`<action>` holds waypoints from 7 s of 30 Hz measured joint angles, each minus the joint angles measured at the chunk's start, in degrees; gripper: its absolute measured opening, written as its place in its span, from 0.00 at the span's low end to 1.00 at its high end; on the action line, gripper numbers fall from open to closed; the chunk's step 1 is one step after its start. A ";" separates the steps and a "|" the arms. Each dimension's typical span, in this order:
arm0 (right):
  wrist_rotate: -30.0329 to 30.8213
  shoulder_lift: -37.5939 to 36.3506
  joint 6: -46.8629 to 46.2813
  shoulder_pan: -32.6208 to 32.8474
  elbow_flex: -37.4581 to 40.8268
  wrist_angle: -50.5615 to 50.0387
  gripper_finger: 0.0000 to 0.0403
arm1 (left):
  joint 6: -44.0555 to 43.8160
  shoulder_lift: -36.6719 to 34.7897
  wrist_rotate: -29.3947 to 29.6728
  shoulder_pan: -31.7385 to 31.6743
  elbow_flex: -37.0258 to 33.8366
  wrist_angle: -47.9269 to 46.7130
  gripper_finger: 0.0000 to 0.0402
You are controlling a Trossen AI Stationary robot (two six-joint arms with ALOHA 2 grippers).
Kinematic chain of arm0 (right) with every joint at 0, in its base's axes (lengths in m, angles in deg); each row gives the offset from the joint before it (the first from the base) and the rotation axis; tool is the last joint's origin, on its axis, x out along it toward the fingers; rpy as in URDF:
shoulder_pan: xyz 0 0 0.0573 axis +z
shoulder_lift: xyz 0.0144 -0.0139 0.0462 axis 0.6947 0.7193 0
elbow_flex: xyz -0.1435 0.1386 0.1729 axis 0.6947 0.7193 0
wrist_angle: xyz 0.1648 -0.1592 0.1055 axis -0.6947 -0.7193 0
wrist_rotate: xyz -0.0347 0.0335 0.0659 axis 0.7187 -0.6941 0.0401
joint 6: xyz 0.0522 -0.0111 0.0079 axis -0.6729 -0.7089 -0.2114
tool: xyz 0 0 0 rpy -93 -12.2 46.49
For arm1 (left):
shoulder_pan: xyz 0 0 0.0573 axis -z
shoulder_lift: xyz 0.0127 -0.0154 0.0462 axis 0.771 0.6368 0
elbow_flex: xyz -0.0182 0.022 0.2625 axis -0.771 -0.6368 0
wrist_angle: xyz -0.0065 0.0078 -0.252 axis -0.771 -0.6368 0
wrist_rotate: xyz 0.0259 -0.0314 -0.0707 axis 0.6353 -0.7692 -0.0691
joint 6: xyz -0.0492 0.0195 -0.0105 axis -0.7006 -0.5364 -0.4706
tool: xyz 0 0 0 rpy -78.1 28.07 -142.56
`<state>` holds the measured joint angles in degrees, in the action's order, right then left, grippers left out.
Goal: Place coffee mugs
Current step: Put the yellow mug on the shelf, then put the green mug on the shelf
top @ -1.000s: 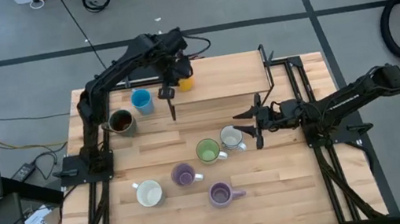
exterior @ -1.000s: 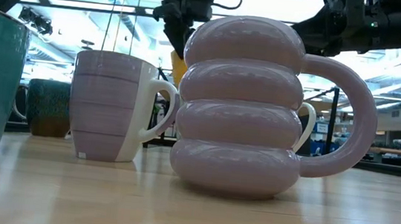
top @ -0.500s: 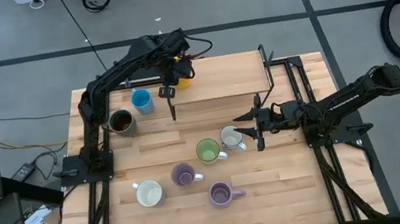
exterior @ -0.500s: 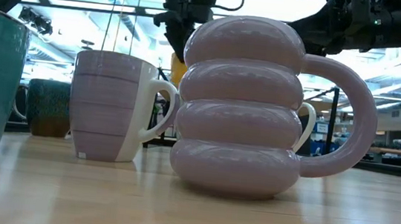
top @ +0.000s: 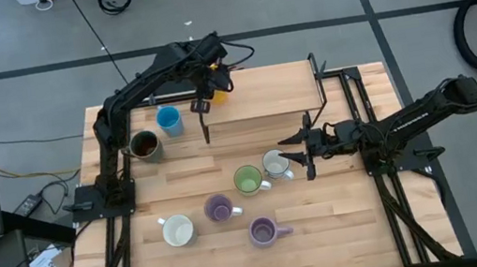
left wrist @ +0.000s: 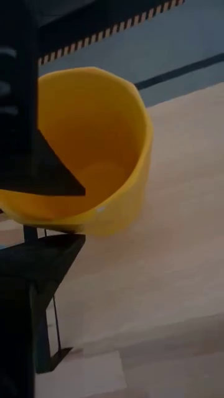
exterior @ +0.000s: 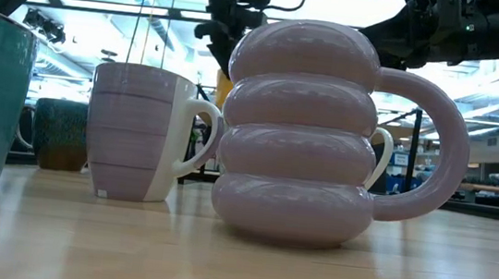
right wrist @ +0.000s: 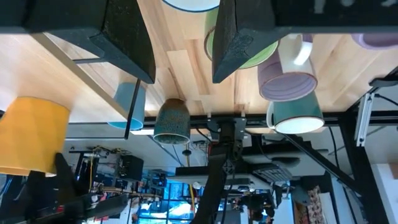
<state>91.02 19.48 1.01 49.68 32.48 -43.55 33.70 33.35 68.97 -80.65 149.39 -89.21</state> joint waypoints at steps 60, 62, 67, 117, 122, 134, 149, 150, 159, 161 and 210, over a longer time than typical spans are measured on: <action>-1.05 0.00 -0.77 0.02 0.00 0.70 0.41 | -8.57 0.00 0.46 -4.33 0.00 3.59 0.18; -1.05 0.00 -0.75 0.02 0.00 0.70 0.41 | -8.67 0.00 0.38 -4.47 0.00 3.59 0.18; -1.05 0.00 -0.76 0.01 0.00 0.70 0.41 | -8.85 0.00 -1.16 -4.33 -0.02 3.71 0.18; -0.98 -0.02 1.28 0.72 0.00 -0.86 0.41 | -37.20 -7.38 -10.55 21.82 -11.26 4.20 0.35; 2.67 -0.04 1.21 2.08 -0.30 -3.79 0.41 | -39.78 -7.43 -9.75 24.26 -17.91 6.98 0.35; 14.50 -0.02 0.04 7.94 -6.97 -22.43 0.41 | -45.08 -8.47 -8.40 27.75 -25.75 11.38 0.35; 15.28 -0.02 -0.19 8.16 -6.97 -21.69 0.41 | -82.31 -16.01 -1.31 31.24 -36.81 21.54 0.36; 15.28 -0.02 -0.05 8.17 -6.97 -21.49 0.41 | -83.63 -15.72 -1.35 31.50 -36.91 21.26 0.37; 13.90 0.17 1.87 8.15 -6.97 -19.73 0.41 | -90.41 -13.61 -0.45 33.48 -36.87 22.06 0.52; 13.83 0.28 1.95 8.15 -6.97 -19.81 0.41 | -91.32 -12.83 0.37 33.76 -36.89 22.02 0.56; 12.60 0.44 3.05 8.15 -6.97 -16.83 0.41 | -82.48 -11.50 -6.86 29.06 -43.54 27.42 0.10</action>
<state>103.63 19.91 4.07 57.83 25.51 -60.38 -48.78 21.86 62.11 -51.59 105.85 -61.79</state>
